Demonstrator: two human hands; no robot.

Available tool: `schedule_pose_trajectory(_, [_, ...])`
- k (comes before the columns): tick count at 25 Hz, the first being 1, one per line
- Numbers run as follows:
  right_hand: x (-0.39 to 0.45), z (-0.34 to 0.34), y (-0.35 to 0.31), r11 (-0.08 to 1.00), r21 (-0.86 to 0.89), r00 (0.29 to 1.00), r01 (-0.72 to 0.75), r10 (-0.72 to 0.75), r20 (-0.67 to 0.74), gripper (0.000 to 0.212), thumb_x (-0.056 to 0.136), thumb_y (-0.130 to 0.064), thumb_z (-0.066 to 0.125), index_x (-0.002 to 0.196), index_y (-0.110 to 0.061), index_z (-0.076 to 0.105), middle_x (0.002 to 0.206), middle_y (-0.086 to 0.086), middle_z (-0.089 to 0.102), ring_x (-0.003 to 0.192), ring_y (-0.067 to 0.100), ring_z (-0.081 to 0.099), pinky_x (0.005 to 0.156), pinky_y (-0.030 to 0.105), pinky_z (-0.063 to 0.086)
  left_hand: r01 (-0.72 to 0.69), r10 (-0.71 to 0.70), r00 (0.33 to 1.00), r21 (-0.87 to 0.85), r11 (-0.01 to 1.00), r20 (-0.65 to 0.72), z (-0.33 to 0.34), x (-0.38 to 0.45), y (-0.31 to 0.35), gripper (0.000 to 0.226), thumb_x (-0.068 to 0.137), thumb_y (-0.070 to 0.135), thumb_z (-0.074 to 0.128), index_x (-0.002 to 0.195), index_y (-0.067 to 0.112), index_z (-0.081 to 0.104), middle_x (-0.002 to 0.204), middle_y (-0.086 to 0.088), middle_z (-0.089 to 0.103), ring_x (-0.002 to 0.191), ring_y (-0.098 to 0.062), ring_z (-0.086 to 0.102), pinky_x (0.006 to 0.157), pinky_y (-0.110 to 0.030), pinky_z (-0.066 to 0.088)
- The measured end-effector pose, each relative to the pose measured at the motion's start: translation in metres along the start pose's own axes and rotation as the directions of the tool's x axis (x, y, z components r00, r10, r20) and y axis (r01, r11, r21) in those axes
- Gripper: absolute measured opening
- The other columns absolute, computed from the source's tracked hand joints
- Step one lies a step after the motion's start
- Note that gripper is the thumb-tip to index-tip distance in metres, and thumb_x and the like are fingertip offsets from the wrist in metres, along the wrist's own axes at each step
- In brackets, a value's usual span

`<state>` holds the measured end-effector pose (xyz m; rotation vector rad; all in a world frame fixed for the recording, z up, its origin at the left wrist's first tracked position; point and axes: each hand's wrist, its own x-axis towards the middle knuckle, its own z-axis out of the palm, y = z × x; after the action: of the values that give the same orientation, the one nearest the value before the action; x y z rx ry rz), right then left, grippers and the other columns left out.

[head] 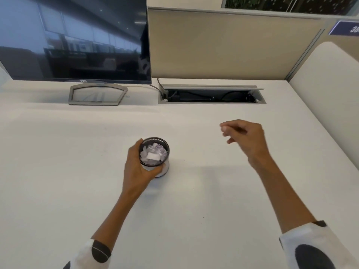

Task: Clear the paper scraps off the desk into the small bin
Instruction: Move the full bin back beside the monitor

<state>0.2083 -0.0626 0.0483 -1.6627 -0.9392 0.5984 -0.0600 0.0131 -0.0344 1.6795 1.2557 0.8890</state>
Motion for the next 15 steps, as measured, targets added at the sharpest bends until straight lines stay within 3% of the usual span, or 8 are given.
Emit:
schedule_pose_trajectory(4, [-0.013, -0.026, 0.02, 0.99, 0.058, 0.988, -0.131, 0.136, -0.078, 0.018, 0.082, -0.003, 0.065, 0.083, -0.019, 0.073, 0.08, 0.008, 0.07, 0.072, 0.021, 0.064, 0.06, 0.025, 0.052, 0.089, -0.093, 0.994, -0.065, 0.994, -0.056, -0.021, 0.019, -0.003, 0.1, 0.048, 0.034, 0.083, 0.135, 0.029, 0.033, 0.13, 0.013, 0.047, 0.119, -0.009, 0.047, 0.099, -0.029, 0.042])
schedule_pose_trajectory(7, [-0.022, 0.0, 0.019, 0.987, 0.068, 0.989, -0.147, 0.145, 0.034, 0.019, 0.08, 0.002, 0.065, 0.086, -0.014, 0.072, 0.084, 0.013, 0.069, 0.072, 0.02, 0.063, 0.06, 0.022, 0.056, 0.076, -0.076, 0.997, -0.094, 0.993, -0.003, -0.023, 0.021, 0.006, 0.101, 0.048, 0.028, 0.084, 0.136, 0.034, 0.034, 0.133, 0.009, 0.051, 0.121, -0.011, 0.049, 0.104, -0.042, 0.044])
schedule_pose_trajectory(12, [-0.029, 0.065, -0.001, 0.995, -0.046, 0.905, -0.087, 0.098, 0.415, 0.039, 0.07, -0.005, 0.078, 0.107, -0.016, 0.068, 0.099, 0.006, 0.071, 0.082, 0.013, 0.069, 0.076, 0.021, 0.057, -0.017, 0.025, 0.996, -0.091, 0.996, 0.091, -0.003, 0.011, 0.03, 0.1, 0.047, 0.029, 0.084, 0.133, 0.036, 0.034, 0.116, 0.029, 0.052, 0.111, -0.002, 0.053, 0.095, -0.03, 0.047])
schedule_pose_trajectory(15, [-0.02, 0.082, -0.014, 0.996, -0.09, 0.909, -0.011, 0.048, 0.414, 0.047, 0.065, -0.012, 0.082, 0.109, -0.021, 0.066, 0.1, 0.003, 0.071, 0.087, 0.014, 0.07, 0.079, 0.022, 0.054, -0.005, 0.017, 0.997, -0.15, 0.989, 0.076, -0.004, 0.018, 0.037, 0.099, 0.045, 0.028, 0.089, 0.13, 0.032, 0.039, 0.115, 0.026, 0.055, 0.107, 0.004, 0.055, 0.089, -0.026, 0.05])
